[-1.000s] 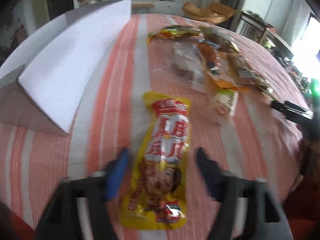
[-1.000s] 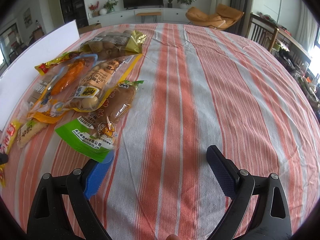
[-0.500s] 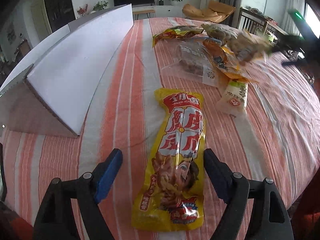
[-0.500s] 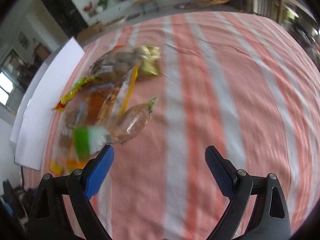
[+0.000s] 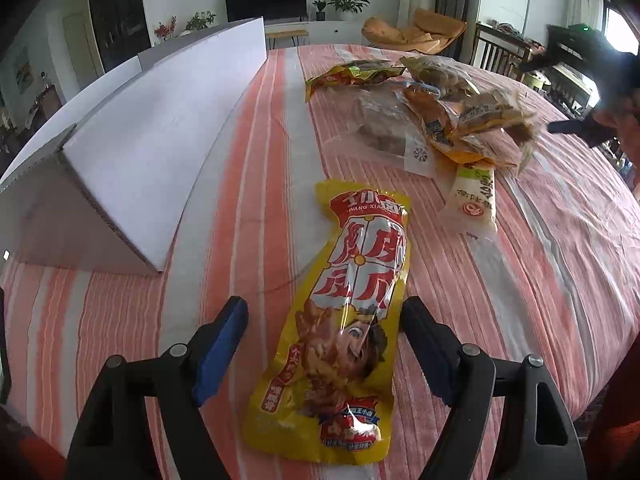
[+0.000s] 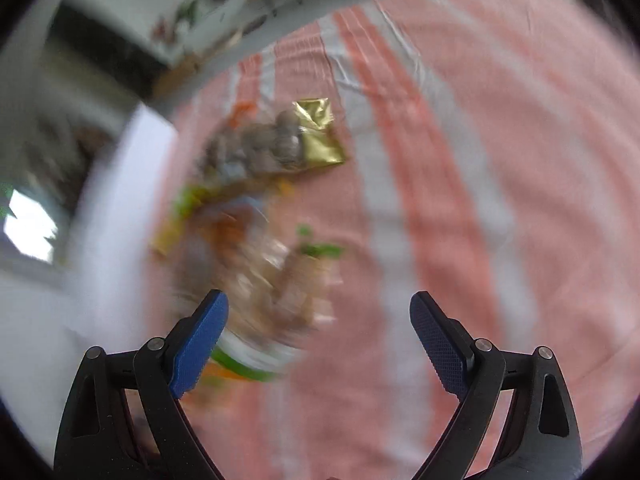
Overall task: Organize snacks
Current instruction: 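Close the left tool on the yellow cartoon-printed snack bag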
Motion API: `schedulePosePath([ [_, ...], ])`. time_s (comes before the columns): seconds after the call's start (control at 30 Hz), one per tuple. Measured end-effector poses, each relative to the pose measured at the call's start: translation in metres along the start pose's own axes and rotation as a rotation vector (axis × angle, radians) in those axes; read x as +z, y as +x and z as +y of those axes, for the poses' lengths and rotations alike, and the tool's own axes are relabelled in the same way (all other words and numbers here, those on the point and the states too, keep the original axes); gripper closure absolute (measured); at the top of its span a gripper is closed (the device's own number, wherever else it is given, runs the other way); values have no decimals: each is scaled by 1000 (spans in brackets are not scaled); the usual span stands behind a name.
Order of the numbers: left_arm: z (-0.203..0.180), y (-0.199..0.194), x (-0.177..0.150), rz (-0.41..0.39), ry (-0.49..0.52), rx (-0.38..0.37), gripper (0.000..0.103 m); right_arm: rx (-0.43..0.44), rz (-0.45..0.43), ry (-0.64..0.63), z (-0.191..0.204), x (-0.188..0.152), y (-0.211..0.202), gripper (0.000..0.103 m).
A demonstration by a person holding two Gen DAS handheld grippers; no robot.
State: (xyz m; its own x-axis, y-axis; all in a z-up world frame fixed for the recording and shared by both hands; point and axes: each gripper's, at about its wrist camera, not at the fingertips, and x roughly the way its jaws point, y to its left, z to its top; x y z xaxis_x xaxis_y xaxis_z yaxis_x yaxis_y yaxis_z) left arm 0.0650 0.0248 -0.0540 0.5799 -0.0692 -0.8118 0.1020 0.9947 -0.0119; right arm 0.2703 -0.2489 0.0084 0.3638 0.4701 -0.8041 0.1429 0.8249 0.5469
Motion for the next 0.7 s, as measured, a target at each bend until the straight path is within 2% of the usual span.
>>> schedulePosePath([
  [0.03, 1, -1, -1, -8, 2, -1, 24, 27, -24, 67, -3, 4, 4, 10],
  [0.07, 1, -1, -2, -13, 3, -1, 24, 4, -37, 69, 0, 8, 7, 10],
  [0.2, 2, -2, -3, -23, 5, -2, 24, -218, -19, -86, 26, 14, 39, 12],
  [0.3, 1, -2, -4, -24, 6, -1, 24, -277, -36, -142, 29, 9, 43, 11],
  [0.37, 2, -2, -5, -22, 5, -2, 24, -350, -1, -158, 17, 3, 41, 12],
  [0.4, 2, -2, -5, -21, 5, -1, 24, -382, 2, -153, -2, 1, 26, 12],
  [0.5, 2, -2, -4, -15, 3, -4, 24, -464, -38, -139, -25, -1, 2, 11],
  [0.53, 2, -2, -3, -13, 3, -5, 25, -455, -58, -156, -25, -3, -9, 11],
  [0.57, 1, -2, -1, -13, 5, -7, 27, -434, -59, -176, -22, -4, -12, 11],
  [0.63, -2, -2, 1, -14, 19, -17, 44, -396, -12, -276, -4, -8, -9, 11],
  [0.7, -4, -3, 2, -7, 27, -20, 51, -432, 16, -386, 12, -15, 3, 10],
])
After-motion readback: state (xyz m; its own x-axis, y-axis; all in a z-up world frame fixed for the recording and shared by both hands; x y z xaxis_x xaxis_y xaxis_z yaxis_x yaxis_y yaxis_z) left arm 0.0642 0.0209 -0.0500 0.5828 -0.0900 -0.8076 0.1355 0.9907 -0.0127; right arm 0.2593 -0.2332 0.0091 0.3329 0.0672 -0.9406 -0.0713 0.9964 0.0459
